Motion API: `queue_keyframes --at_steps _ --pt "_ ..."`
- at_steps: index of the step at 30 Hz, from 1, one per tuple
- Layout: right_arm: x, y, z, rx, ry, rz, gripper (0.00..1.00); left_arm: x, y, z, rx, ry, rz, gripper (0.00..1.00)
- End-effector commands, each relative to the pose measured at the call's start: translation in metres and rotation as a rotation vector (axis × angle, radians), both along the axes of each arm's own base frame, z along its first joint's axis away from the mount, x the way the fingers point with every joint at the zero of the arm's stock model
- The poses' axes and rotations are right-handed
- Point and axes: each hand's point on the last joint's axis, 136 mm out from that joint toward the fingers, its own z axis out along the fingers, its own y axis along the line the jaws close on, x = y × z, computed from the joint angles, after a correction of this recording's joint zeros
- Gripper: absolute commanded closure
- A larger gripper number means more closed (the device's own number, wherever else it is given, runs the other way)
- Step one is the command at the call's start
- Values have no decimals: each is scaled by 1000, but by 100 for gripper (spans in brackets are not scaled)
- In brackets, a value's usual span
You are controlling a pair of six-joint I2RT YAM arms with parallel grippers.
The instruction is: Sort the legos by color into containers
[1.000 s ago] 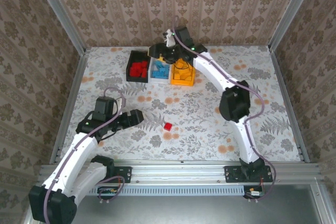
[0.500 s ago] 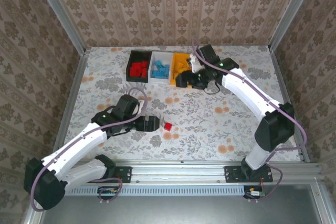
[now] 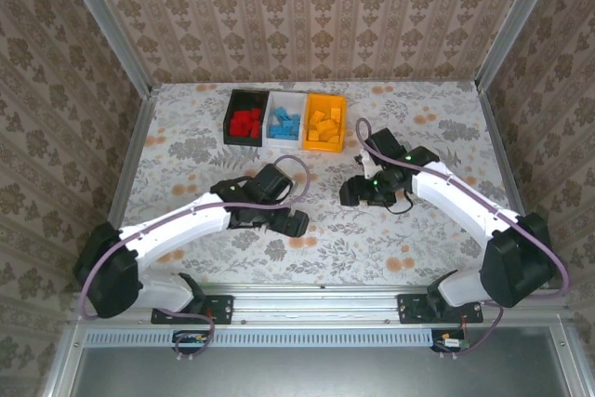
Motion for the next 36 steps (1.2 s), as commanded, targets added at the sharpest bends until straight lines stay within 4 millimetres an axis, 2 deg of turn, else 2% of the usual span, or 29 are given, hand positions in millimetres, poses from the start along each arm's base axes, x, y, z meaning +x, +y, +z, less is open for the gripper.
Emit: queue_keyframes --at_steps 1,6,15,26,36 --pt "-3 -6 0 7 -29 -30 31 3 -5 -3 59 -17 -34 1" --pt "-14 -10 -18 -3 12 -40 31 2 -18 -21 102 17 -61 2" --pt "-22 -16 -32 -14 30 -50 31 7 -32 -44 155 44 -87 10" --pt "-25 -17 -36 -14 32 -50 32 14 -35 -66 226 73 -78 17" --pt "-26 -18 -35 -11 28 -53 32 15 -34 -83 267 106 -73 31"
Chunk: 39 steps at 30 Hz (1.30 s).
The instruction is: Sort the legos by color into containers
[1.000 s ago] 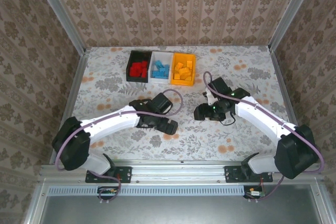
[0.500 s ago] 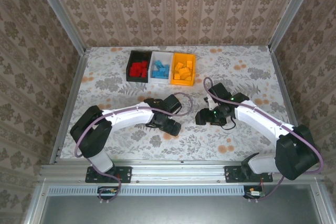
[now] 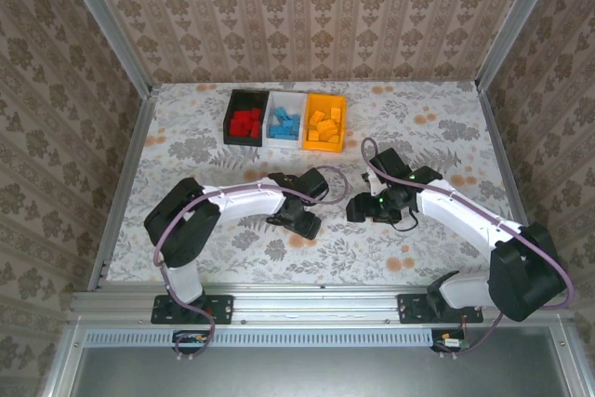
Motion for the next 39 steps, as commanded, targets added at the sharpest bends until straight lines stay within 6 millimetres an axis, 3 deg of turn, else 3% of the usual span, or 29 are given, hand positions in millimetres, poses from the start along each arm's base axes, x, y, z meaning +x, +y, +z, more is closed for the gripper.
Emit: queue_keyframes --at_steps 1,19,32,39 --pt "-2 -5 1 -4 -8 -21 32 1 0 0 20 4 -12 33" --pt "2 -2 3 9 -10 -27 32 0 7 -7 14 39 20 61" --pt "4 0 4 13 -13 -27 32 -3 8 -8 12 49 26 66" --pt "4 0 3 13 -12 -28 32 0 2 10 -42 42 29 67"
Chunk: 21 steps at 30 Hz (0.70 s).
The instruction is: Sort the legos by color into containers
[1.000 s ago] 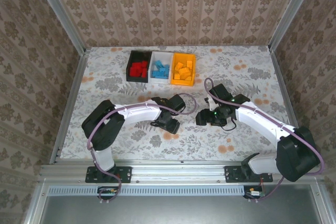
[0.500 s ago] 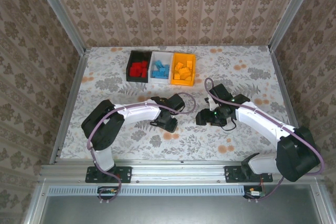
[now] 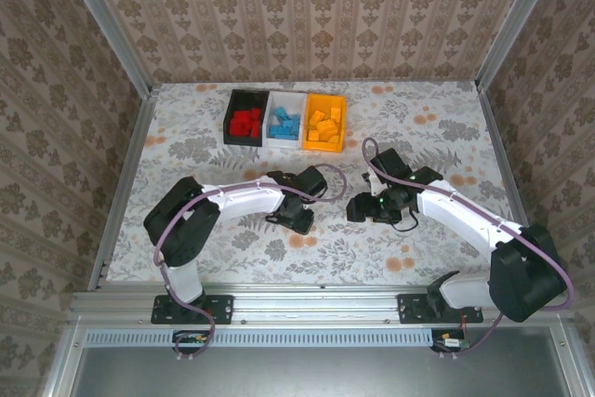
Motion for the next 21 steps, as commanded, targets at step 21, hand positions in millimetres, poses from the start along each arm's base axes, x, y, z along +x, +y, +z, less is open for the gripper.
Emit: queue_keyframes --at_steps 21 --pt "13 13 36 101 -85 -14 32 33 -5 128 -645 52 237 67"
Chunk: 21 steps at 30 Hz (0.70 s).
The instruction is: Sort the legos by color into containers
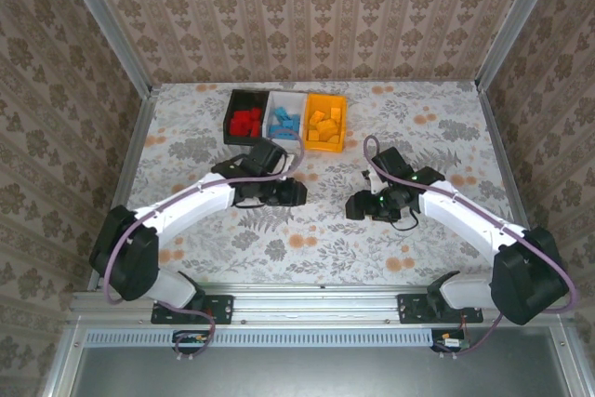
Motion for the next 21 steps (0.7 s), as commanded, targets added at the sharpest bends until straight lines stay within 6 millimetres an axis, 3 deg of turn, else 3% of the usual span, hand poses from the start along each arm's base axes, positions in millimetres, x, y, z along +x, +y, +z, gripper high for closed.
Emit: queue_keyframes --at_steps 1,9,16,21 --pt "10 9 30 76 -65 -10 32 5 3 21 -103 23 27 67" --pt "14 15 50 120 -113 0 32 47 43 61 -109 -52 95 67" --pt "12 19 51 147 -110 6 31 123 97 110 17 -204 192 68" --pt "11 21 52 160 -109 2 31 185 120 119 160 -272 233 68"
